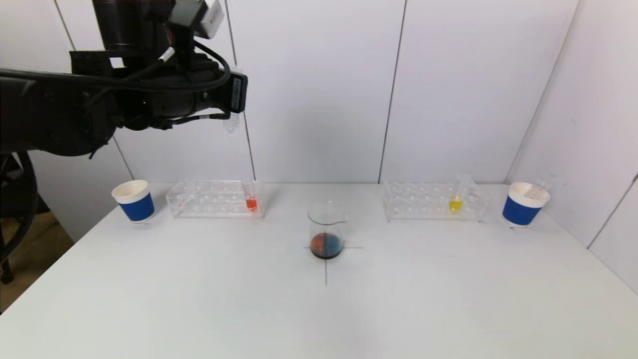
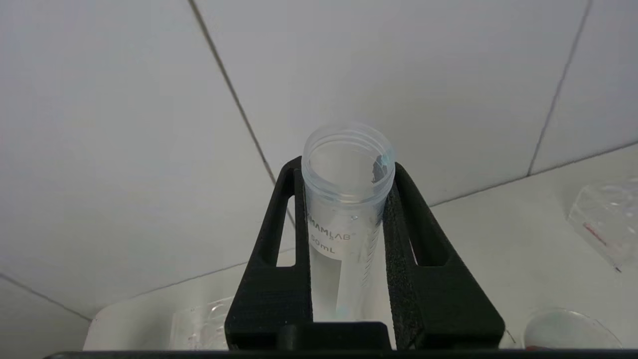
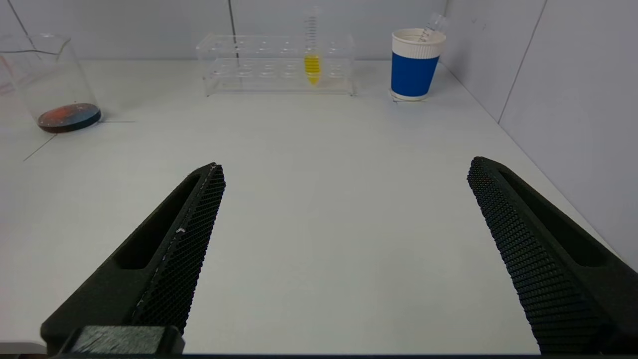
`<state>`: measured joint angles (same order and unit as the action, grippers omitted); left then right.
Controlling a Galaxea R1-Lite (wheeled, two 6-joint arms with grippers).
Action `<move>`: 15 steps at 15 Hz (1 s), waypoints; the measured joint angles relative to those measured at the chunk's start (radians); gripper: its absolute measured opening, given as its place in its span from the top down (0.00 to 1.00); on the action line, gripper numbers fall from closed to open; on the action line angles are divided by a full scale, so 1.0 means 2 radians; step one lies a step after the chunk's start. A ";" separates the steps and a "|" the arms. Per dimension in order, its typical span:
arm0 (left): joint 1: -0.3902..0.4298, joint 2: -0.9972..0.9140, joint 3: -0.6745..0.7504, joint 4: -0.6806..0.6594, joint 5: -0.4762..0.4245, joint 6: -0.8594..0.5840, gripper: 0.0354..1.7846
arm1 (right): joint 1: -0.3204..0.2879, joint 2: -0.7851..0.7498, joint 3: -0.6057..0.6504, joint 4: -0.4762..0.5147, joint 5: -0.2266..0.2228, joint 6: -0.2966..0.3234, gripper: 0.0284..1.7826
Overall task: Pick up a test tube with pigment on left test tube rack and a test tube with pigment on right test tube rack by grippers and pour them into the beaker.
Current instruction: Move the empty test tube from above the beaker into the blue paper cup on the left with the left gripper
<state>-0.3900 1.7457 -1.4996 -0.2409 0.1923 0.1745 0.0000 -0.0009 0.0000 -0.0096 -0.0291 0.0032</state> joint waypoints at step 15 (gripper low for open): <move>0.270 0.020 0.006 -0.001 -0.017 -0.062 0.77 | 0.000 0.000 0.000 0.000 0.000 0.000 0.01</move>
<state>0.1500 1.7862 -1.4866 -0.2430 0.1581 0.0496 0.0000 -0.0009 0.0000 -0.0104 -0.0287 0.0032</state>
